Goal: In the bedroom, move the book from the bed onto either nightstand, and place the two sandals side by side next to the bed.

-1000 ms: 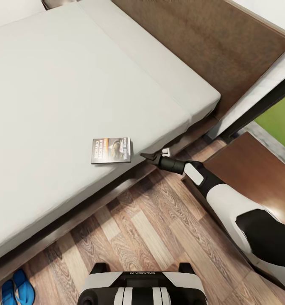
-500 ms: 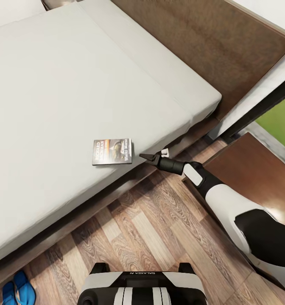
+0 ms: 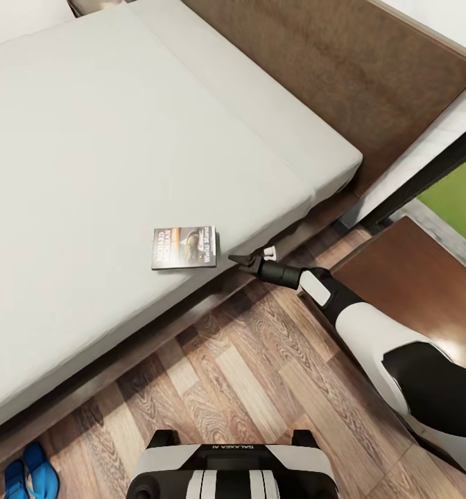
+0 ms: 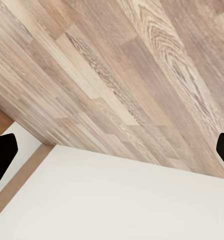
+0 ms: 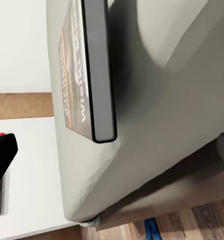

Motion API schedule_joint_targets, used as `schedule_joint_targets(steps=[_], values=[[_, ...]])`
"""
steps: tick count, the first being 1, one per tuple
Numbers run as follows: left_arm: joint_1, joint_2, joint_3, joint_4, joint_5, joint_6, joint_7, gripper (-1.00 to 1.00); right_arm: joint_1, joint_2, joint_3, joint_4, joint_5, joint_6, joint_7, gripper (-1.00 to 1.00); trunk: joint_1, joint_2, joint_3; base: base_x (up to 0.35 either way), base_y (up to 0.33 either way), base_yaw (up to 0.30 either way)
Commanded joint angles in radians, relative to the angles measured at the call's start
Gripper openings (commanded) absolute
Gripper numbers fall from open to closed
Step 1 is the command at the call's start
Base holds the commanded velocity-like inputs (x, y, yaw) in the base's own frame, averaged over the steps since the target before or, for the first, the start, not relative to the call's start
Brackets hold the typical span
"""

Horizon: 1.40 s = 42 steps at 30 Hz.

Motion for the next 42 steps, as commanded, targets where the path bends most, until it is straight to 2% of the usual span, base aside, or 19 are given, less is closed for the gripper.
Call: schedule_joint_targets(steps=[1, 8, 20, 28, 42], values=[[0.0, 0.0, -0.009, -0.002, 0.008, 0.004, 0.004, 1.0, -0.001, 0.0, 0.004, 0.001, -0.009, 0.007, 0.0, 1.0, 0.0, 0.0, 0.0, -0.02, 0.024, 0.0], [0.001, 0.0, -0.009, -0.001, 0.007, -0.012, 0.004, 1.0, -0.001, 0.003, 0.004, 0.003, -0.009, 0.006, -0.001, 1.0, 0.0, 0.0, 0.0, -0.009, 0.011, 0.0], [0.001, 0.0, -0.009, 0.001, 0.006, -0.028, 0.005, 1.0, -0.001, 0.024, 0.008, 0.004, -0.009, 0.006, -0.003, 1.0, 0.0, 0.0, 0.0, -0.001, 0.001, 0.0], [0.0, 0.0, -0.009, 0.001, 0.006, -0.03, 0.006, 1.0, -0.001, 0.04, 0.01, 0.004, -0.009, 0.006, -0.032, 1.0, 0.0, 0.0, 0.0, 0.0, 0.0, 0.0], [0.001, -0.001, -0.009, 0.001, 0.006, -0.031, 0.007, 1.0, -0.001, 0.047, 0.01, 0.003, -0.009, 0.006, -0.044, 1.0, 0.0, 0.0, 0.0, 0.0, 0.0, 0.0]])
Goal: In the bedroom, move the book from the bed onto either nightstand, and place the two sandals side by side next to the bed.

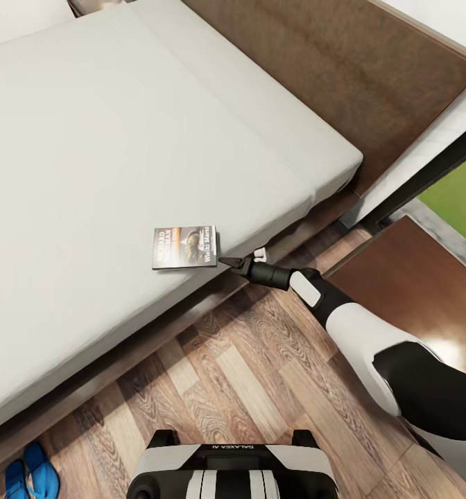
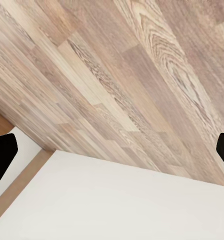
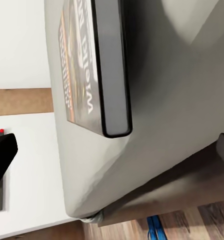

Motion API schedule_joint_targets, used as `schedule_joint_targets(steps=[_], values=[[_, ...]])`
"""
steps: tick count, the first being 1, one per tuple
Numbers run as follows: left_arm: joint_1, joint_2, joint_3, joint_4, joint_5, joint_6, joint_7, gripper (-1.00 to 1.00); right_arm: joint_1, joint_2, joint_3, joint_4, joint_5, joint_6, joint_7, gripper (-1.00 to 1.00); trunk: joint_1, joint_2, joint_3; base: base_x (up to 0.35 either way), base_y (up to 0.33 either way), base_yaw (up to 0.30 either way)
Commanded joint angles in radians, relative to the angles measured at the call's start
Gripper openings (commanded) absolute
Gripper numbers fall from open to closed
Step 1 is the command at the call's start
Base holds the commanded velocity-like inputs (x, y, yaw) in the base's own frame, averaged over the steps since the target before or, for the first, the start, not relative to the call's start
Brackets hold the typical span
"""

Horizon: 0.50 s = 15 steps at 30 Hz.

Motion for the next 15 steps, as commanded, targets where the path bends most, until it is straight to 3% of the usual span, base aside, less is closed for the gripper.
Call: schedule_joint_targets(steps=[1, 15], values=[[0.0, 0.0, -0.008, -0.001, 0.01, 0.001, 0.003, 1.0, -0.001, 0.0, 0.004, 0.0, -0.009, 0.006, 0.0, 1.0, 0.0, 0.0, 0.0, 0.0, 0.0, 0.0], [0.0, -0.001, -0.01, -0.001, 0.009, 0.0, 0.003, 1.0, -0.001, 0.011, 0.004, 0.001, -0.009, 0.006, -0.002, 1.0, 0.0, 0.0, 0.0, 0.0, 0.0, 0.0]])
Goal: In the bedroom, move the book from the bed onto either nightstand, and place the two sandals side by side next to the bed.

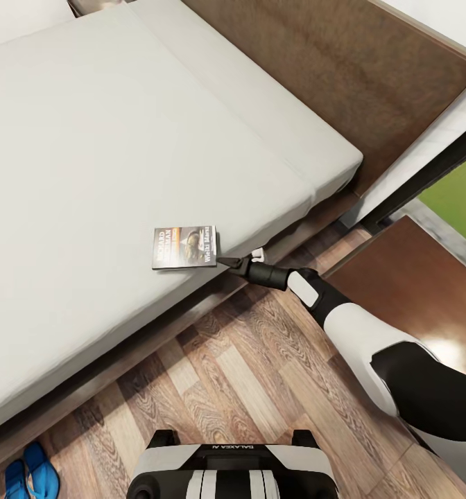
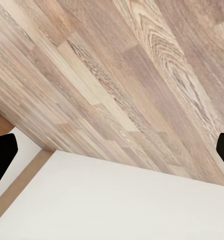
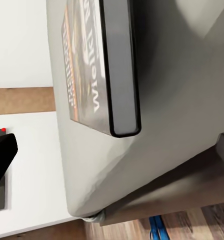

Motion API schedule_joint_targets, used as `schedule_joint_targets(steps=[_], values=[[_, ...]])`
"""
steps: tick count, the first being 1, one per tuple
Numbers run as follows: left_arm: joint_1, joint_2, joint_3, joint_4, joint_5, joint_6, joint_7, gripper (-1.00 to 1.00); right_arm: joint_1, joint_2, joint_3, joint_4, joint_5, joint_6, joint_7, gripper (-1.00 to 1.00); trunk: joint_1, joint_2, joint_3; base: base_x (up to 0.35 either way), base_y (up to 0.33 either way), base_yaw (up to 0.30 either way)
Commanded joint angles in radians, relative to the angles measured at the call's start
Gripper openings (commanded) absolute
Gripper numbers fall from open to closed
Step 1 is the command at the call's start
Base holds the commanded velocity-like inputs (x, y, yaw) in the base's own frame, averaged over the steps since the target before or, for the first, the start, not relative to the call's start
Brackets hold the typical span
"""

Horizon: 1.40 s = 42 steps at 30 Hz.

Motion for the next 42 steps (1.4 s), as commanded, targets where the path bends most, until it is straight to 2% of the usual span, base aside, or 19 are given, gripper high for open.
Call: schedule_joint_targets(steps=[1, 9, 20, 42], values=[[0.0, 0.0, -0.009, -0.001, 0.009, 0.001, 0.003, 1.0, -0.001, 0.001, 0.004, 0.0, -0.009, 0.006, 0.0, 1.0, 0.0, 0.0, 0.0, 0.0, 0.0, 0.0], [0.0, 0.0, -0.009, -0.001, 0.009, 0.001, 0.003, 1.0, -0.001, 0.005, 0.004, 0.0, -0.004, 0.006, 0.0, 1.0, 0.0, 0.0, 0.0, 0.0, 0.0, 0.0], [0.0, -0.002, -0.01, -0.001, 0.009, 0.001, 0.003, 1.0, -0.001, 0.022, 0.003, 0.0, 0.039, 0.006, 0.0, 1.0, 0.0, 0.0, 0.0, 0.0, 0.0, 0.0], [0.0, -0.002, -0.01, -0.001, 0.009, 0.001, 0.003, 1.0, -0.001, 0.027, 0.002, 0.0, 0.045, 0.006, 0.0, 1.0, 0.0, 0.0, 0.0, 0.0, 0.0, 0.0]])
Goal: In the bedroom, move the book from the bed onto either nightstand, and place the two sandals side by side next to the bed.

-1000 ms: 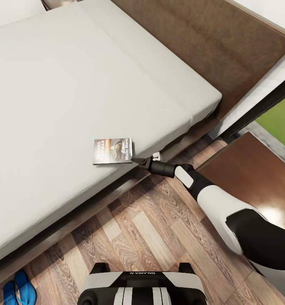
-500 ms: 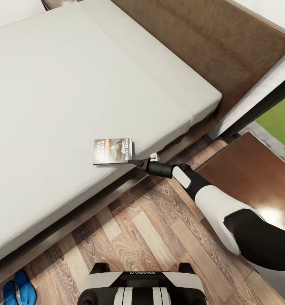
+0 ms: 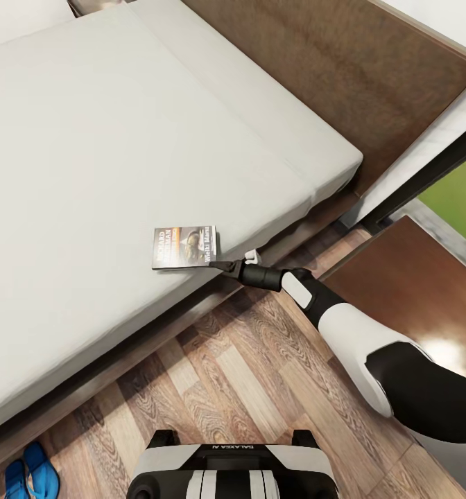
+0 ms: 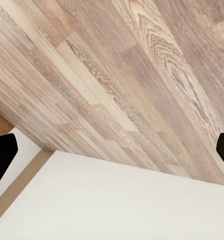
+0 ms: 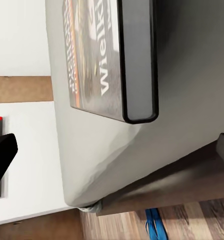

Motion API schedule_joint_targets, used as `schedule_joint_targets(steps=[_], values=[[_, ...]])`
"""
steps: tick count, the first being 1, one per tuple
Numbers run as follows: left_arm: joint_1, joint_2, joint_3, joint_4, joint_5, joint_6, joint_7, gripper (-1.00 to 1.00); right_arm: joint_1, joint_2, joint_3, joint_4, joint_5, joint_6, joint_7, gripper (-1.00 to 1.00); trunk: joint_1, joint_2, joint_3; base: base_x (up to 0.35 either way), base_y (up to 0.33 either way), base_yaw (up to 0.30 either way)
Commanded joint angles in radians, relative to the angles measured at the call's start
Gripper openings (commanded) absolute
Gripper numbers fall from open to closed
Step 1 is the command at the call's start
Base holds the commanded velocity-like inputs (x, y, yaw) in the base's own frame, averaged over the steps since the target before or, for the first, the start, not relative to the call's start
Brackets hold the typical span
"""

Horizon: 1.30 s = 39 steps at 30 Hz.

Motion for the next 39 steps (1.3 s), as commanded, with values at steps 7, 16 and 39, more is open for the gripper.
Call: schedule_joint_targets(steps=[7, 16, 39], values=[[0.0, 0.0, -0.009, -0.001, 0.009, 0.001, 0.003, 1.0, -0.001, 0.0, 0.004, 0.0, -0.008, 0.006, 0.0, 1.0, 0.0, 0.0, 0.0, 0.0, 0.0, 0.0], [0.0, 0.0, -0.009, -0.001, 0.009, 0.001, 0.003, 1.0, -0.001, 0.0, 0.004, 0.002, -0.007, 0.006, 0.0, 1.0, 0.0, 0.0, 0.0, 0.0, 0.0, 0.0], [0.0, 0.0, -0.009, -0.001, 0.009, 0.001, 0.003, 1.0, -0.001, 0.001, 0.004, 0.002, -0.005, 0.006, 0.0, 1.0, 0.0, 0.0, 0.0, 0.0, 0.0, 0.0]])
